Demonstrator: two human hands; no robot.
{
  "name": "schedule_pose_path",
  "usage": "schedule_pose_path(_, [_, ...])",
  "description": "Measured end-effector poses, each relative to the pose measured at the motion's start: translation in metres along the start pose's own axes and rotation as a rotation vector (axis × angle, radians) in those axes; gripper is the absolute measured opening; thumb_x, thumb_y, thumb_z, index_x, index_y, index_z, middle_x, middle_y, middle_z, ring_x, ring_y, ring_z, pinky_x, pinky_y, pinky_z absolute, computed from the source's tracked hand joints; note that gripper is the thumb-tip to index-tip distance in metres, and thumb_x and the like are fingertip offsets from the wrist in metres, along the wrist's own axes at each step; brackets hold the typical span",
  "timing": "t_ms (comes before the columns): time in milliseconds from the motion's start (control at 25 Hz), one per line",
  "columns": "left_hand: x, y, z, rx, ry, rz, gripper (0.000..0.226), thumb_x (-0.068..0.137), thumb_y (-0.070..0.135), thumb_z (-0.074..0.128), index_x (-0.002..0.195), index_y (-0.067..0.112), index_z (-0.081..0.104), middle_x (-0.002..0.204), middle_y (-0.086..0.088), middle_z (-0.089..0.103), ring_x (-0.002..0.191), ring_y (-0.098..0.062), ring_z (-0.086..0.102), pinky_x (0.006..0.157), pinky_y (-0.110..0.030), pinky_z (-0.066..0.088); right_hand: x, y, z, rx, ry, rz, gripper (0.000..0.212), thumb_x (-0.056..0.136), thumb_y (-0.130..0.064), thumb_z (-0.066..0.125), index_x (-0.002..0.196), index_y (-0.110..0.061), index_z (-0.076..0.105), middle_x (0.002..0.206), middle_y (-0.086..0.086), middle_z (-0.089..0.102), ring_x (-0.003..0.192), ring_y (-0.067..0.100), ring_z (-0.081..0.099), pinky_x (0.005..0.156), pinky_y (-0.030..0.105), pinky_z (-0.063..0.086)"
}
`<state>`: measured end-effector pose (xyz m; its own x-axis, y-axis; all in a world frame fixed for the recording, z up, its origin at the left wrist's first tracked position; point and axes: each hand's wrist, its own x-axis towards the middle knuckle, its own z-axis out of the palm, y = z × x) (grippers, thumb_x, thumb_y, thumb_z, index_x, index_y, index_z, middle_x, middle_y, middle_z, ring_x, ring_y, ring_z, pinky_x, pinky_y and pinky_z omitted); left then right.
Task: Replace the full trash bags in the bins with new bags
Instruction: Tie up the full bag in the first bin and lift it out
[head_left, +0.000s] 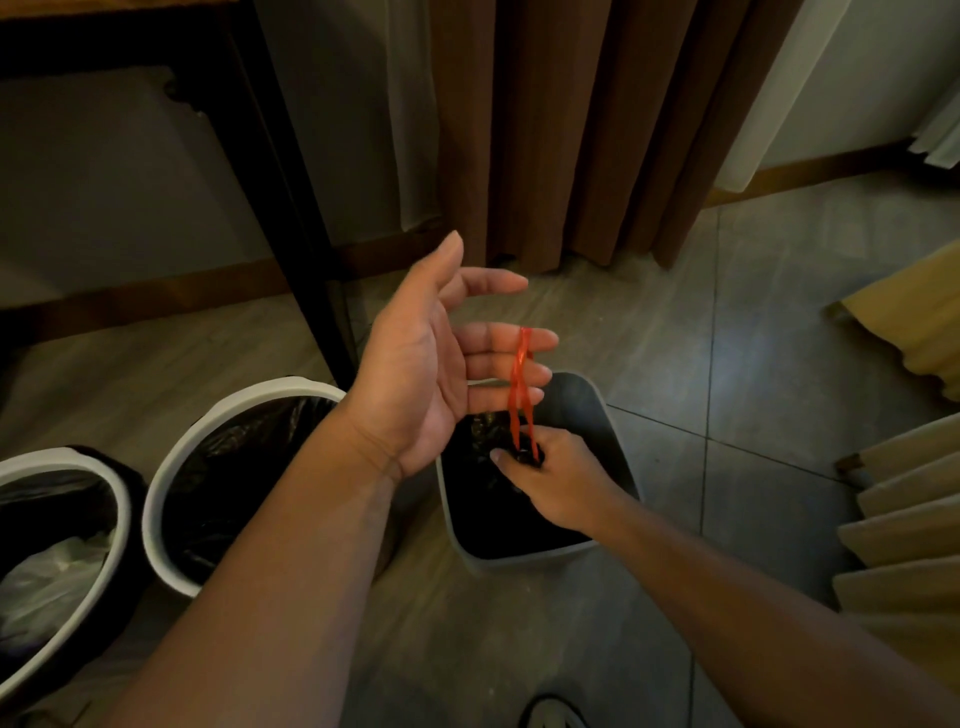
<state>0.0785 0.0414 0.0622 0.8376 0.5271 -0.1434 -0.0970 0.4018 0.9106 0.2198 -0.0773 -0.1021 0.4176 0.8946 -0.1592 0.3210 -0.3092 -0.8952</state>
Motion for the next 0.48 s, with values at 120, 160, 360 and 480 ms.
schedule_pose_path(120, [0.000,-0.003,0.007,-0.011,0.047,0.032,0.058,0.095,0.062,0.053,0.126,0.014,0.064,0.114,-0.023,0.076,0.090,-0.033,0.076,0.078,-0.045,0.061,0.003,-0.003,-0.005,-0.031,0.067,0.006,0.026,0.090,-0.034,0.082,0.107,-0.038,0.063,0.091,-0.016,0.076,0.085,-0.004,0.071,0.082,0.027,0.057])
schedule_pose_path(160, [0.000,-0.004,0.009,-0.002,0.072,0.036,0.054,0.095,0.058,0.055,0.125,0.014,0.065,0.115,-0.020,0.077,0.089,-0.030,0.075,0.077,-0.043,0.061,0.002,-0.007,-0.009,-0.023,0.080,0.001,0.042,0.085,-0.040,0.085,0.116,-0.042,0.058,0.102,-0.016,0.075,0.094,-0.003,0.071,0.088,0.029,0.058])
schedule_pose_path(360, [-0.003,-0.008,0.013,0.060,0.046,0.008,0.049,0.099,0.054,0.054,0.125,0.014,0.066,0.118,-0.015,0.077,0.095,-0.031,0.075,0.089,-0.049,0.061,0.001,-0.023,-0.016,-0.029,0.069,-0.217,0.040,0.082,-0.066,0.078,0.116,-0.051,0.065,0.110,-0.021,0.073,0.101,-0.003,0.071,0.078,0.016,0.059])
schedule_pose_path(480, [-0.003,0.005,0.017,0.048,0.015,0.033,0.050,0.097,0.055,0.054,0.125,0.016,0.067,0.120,-0.016,0.076,0.107,-0.034,0.075,0.092,-0.052,0.061,0.004,-0.015,-0.004,-0.028,0.117,-0.152,0.030,0.090,-0.067,0.064,0.087,-0.038,0.071,0.078,-0.012,0.073,0.068,0.002,0.070,0.059,0.016,0.052])
